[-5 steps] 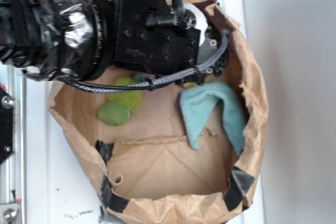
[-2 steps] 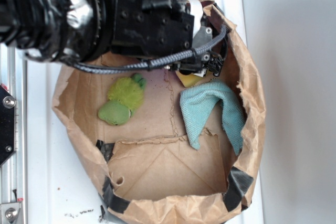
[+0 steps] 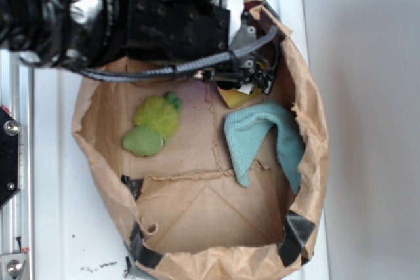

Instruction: Grab the green ball.

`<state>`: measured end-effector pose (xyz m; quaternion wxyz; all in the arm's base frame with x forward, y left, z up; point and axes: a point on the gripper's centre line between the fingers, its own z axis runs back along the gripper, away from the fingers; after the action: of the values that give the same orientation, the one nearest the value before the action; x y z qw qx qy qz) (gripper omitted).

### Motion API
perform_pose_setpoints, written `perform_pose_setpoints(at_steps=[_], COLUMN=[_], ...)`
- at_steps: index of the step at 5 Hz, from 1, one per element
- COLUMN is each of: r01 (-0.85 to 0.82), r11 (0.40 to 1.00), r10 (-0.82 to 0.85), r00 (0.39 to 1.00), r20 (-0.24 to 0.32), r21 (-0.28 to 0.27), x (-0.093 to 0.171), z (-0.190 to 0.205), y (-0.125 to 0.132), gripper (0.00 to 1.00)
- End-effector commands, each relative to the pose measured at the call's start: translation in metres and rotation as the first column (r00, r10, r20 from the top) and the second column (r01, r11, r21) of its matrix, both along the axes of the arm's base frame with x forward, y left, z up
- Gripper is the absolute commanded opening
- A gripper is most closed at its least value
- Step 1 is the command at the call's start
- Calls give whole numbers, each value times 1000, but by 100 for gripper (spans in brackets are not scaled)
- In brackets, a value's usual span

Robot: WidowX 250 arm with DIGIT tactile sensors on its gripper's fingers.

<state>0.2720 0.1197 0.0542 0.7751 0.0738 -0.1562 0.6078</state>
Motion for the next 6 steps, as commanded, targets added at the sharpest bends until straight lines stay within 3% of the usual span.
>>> perform_pose_setpoints(at_steps=[1,2,6], r01=[-88,-113,-170], r11=[995,991,985], r10=[88,112,169], r00=[996,994,981], r20=[-10,-20,92], r21=[-47,-75,5], x=[-22,-23,-21], z=[31,32,-6], y=[14,24,16], gripper=[100,100,100])
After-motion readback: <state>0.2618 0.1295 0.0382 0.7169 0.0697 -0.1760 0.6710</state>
